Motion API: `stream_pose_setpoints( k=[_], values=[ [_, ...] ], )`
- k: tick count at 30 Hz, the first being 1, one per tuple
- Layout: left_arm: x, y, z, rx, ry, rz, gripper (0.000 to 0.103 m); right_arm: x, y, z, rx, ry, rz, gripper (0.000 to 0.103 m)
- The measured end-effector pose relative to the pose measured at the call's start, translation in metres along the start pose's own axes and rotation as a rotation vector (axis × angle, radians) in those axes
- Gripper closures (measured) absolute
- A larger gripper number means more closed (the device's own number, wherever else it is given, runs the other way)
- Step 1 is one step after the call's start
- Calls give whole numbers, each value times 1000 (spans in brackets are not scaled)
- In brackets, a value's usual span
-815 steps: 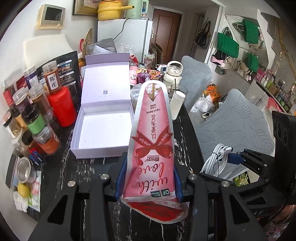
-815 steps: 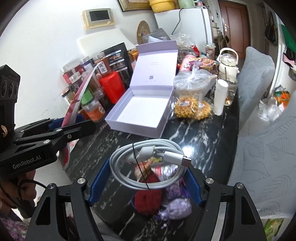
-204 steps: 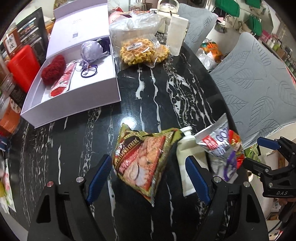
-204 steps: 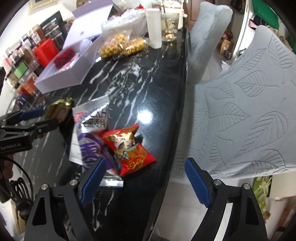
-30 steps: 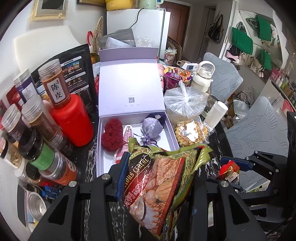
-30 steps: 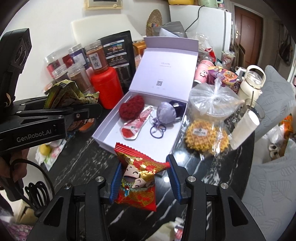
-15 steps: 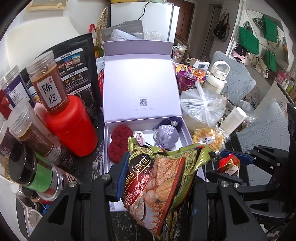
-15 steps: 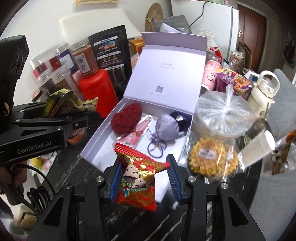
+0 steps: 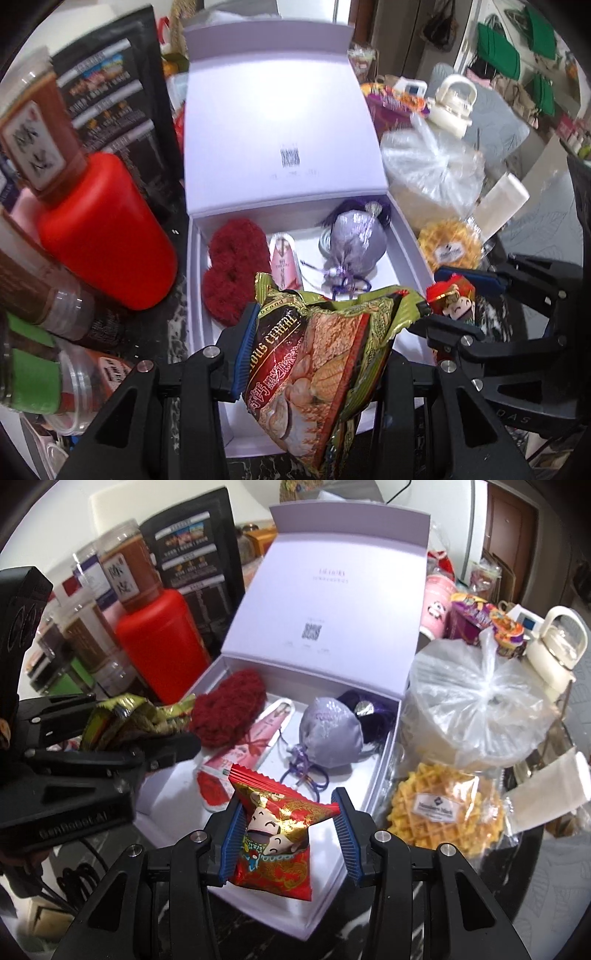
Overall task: Organize soft objects
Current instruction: 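Drop the red packet into the box with the right tool while the left holds the cereal bag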
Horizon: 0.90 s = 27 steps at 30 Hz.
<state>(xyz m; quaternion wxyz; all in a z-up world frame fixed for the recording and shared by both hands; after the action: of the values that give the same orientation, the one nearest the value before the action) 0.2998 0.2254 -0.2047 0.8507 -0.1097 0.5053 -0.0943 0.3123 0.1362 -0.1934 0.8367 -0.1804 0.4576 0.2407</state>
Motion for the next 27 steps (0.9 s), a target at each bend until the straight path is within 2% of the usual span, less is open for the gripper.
stream_pose_setpoints(
  k=[10, 18, 27],
  values=[
    [38, 13, -25, -35, 88, -15, 63, 45, 7, -17, -12, 74, 13, 58],
    [56, 20, -30, -48, 111, -18, 63, 66, 16, -26, -25, 117, 28, 58],
    [61, 37, -34, -84, 112, -8, 62, 78, 26, -20, -37, 112, 16, 57]
  ],
)
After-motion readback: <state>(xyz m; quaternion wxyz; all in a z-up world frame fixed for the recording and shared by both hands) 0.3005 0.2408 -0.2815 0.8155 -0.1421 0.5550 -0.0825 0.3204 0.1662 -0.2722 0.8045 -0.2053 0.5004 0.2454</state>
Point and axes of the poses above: each gripper's, at about its wrist camera, not at the fingertips, and x roughly the way its jaws point, y to its left, z to its top, the point moved 10 cm from there along x, roughly the way its jaws point, and after that the axes turned 14 degrees about -z, right-handed, at the moved point
